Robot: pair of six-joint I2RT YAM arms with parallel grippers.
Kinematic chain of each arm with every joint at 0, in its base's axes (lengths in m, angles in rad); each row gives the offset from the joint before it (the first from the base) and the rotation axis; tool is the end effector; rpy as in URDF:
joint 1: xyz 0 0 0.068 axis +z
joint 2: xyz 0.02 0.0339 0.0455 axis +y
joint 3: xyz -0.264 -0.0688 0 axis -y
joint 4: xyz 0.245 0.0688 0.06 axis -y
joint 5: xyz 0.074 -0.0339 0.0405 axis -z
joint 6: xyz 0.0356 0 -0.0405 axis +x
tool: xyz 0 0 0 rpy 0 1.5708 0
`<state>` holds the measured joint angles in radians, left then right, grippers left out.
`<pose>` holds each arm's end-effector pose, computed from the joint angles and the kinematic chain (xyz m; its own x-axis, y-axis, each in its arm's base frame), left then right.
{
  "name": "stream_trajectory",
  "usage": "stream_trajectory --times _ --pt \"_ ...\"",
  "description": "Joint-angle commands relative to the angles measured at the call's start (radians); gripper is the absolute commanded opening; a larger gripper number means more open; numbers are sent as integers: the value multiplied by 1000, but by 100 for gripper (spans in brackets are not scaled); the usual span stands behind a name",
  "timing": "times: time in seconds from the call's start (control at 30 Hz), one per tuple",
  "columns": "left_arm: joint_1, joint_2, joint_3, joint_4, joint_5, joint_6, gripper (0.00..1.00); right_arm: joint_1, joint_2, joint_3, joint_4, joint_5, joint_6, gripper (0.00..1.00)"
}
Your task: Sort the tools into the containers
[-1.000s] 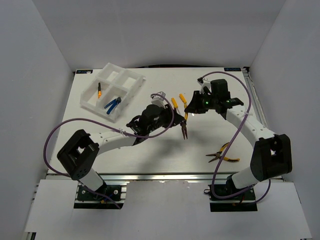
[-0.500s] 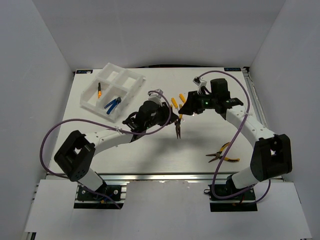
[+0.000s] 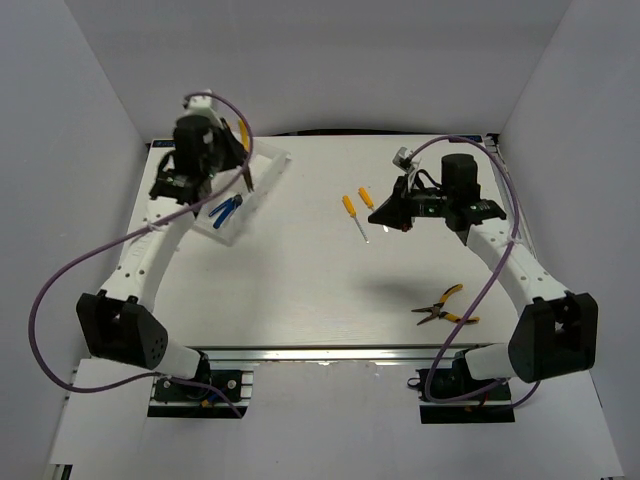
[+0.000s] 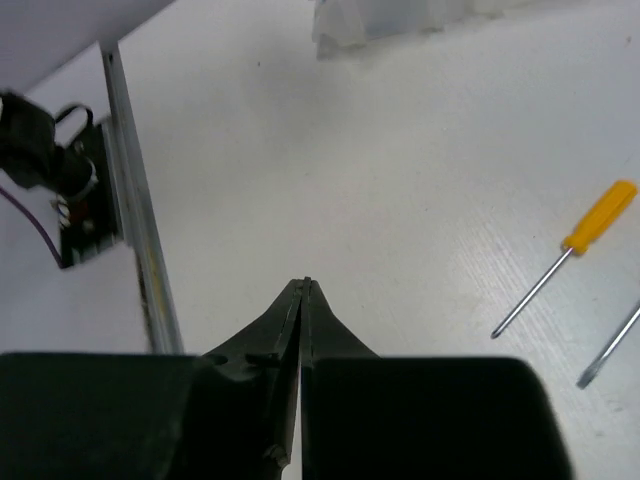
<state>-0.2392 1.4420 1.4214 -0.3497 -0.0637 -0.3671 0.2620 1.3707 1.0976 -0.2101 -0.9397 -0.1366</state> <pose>0.3254 -0.0770 0.3906 -0.3923 -0.2730 -0.8784 0.0407 0.9489 -0.3131 0.2859 0.1064 0.3198 -0.3297 -0.1716 -0.9283 -0.8966 0.3647 0.2510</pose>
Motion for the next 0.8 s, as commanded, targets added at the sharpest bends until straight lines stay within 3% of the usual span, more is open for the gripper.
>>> stream_trajectory --times 0.0,0.17,0.43,0.77 --pt "132 50 125 -95 41 186 0 -6 -48 -36 37 -90 -103 0" --pt "304 247 270 -53 108 286 0 -18 -77 -62 11 -76 -156 0" --pt "316 378 235 146 -19 441 0 -93 -86 -70 -101 -84 -246 2" --pt "320 502 242 194 -69 521 0 -138 -77 -77 -210 -94 -338 8"
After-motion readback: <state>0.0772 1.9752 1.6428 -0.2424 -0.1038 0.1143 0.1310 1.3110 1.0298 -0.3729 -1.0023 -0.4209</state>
